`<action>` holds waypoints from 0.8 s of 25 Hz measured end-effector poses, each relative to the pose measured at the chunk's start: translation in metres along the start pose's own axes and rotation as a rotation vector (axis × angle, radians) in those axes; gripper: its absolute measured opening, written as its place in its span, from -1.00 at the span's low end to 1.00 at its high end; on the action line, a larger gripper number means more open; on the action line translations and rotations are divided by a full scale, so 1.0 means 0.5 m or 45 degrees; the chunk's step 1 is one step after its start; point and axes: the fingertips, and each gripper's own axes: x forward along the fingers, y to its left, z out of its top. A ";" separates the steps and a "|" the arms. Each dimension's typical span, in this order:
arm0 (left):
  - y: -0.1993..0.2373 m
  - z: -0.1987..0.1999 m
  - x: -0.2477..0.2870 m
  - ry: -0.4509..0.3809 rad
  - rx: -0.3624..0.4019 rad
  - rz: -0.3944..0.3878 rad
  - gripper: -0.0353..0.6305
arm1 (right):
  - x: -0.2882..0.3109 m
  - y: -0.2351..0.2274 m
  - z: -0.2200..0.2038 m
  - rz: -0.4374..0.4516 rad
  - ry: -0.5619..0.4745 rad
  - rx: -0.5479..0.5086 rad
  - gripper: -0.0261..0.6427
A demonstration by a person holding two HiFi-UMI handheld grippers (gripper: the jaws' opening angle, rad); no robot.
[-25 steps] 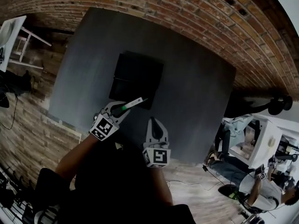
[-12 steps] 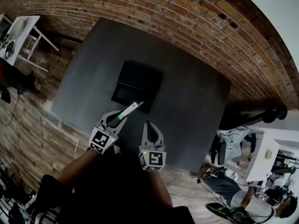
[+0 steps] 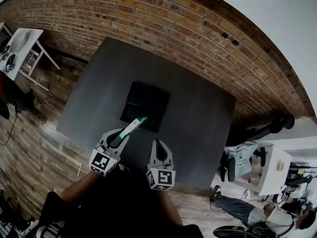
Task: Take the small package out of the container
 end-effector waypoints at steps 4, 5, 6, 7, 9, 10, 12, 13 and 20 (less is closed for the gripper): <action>0.037 0.023 -0.036 -0.022 -0.010 0.008 -0.56 | -0.006 0.031 0.020 -0.043 -0.013 0.017 -0.85; 0.044 0.028 -0.043 -0.028 -0.013 0.010 -0.56 | -0.006 0.038 0.022 -0.046 -0.014 0.013 -0.85; 0.052 0.034 -0.049 -0.032 -0.019 0.010 -0.56 | -0.005 0.046 0.024 -0.047 -0.016 0.006 -0.85; 0.059 0.038 -0.054 -0.035 -0.026 0.008 -0.56 | -0.003 0.053 0.026 -0.049 -0.018 0.000 -0.85; 0.069 0.040 -0.062 -0.039 -0.038 0.002 -0.56 | -0.001 0.065 0.029 -0.053 -0.025 -0.006 -0.85; 0.073 0.039 -0.065 -0.039 -0.045 -0.002 -0.56 | 0.000 0.070 0.030 -0.054 -0.028 -0.006 -0.85; 0.079 0.035 -0.072 -0.043 -0.054 -0.012 -0.56 | 0.002 0.086 0.030 -0.049 -0.028 -0.007 -0.85; 0.083 0.031 -0.074 -0.043 -0.058 -0.018 -0.56 | 0.005 0.094 0.029 -0.046 -0.026 -0.009 -0.85; 0.093 0.034 -0.071 -0.052 -0.064 -0.056 -0.56 | 0.019 0.111 0.033 -0.075 -0.031 -0.015 -0.85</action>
